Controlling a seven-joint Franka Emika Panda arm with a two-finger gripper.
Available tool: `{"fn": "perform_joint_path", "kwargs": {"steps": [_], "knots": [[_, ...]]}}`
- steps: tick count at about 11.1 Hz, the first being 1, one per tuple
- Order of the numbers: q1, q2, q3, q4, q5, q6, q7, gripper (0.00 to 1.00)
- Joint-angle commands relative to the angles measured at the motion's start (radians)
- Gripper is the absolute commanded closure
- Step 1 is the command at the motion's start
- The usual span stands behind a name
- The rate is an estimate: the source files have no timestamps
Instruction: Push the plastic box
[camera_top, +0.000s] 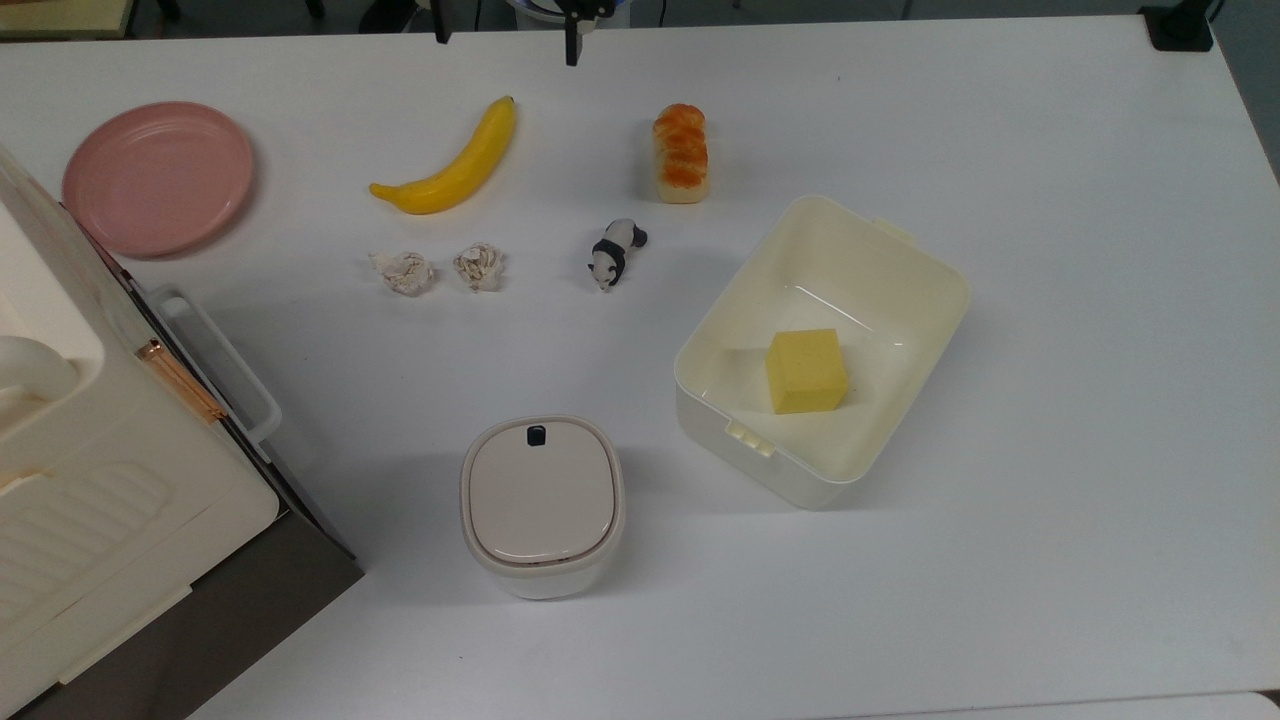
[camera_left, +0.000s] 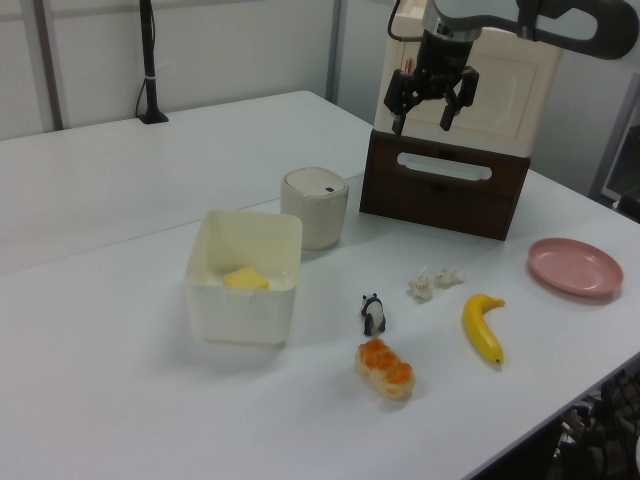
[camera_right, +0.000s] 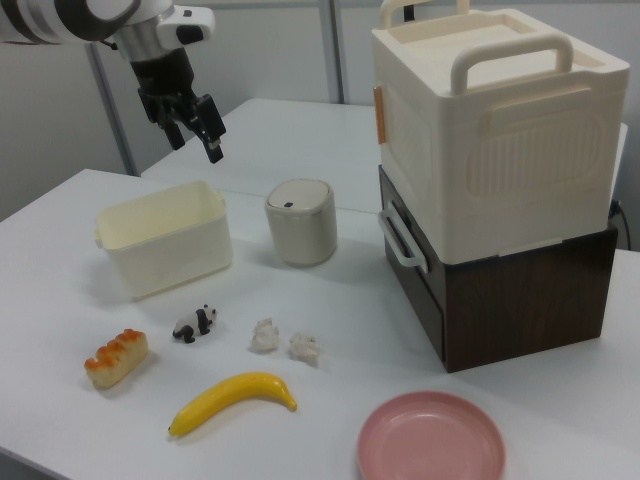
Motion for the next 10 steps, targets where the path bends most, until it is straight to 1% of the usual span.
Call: {"fn": "perform_joint_path", "kwargs": {"steps": [1,2,3,4,5,6,7,10], "knots": [[0.068,-0.033,-0.083,-0.029,0.040,-0.039,-0.028,0.00],[0.113,-0.032,-0.133,-0.028,0.045,-0.037,-0.037,0.00],[0.131,-0.032,-0.157,-0.026,0.058,-0.037,-0.055,0.00],[0.139,-0.032,-0.163,-0.026,0.062,-0.039,-0.060,0.00],[0.173,-0.032,-0.190,-0.026,0.060,-0.039,-0.060,0.00],[0.219,-0.030,-0.236,-0.025,0.062,-0.037,-0.060,0.00],[0.230,-0.030,-0.250,-0.025,0.062,-0.037,-0.060,0.00],[0.234,-0.030,-0.254,-0.025,0.062,-0.037,-0.060,0.00]]}}
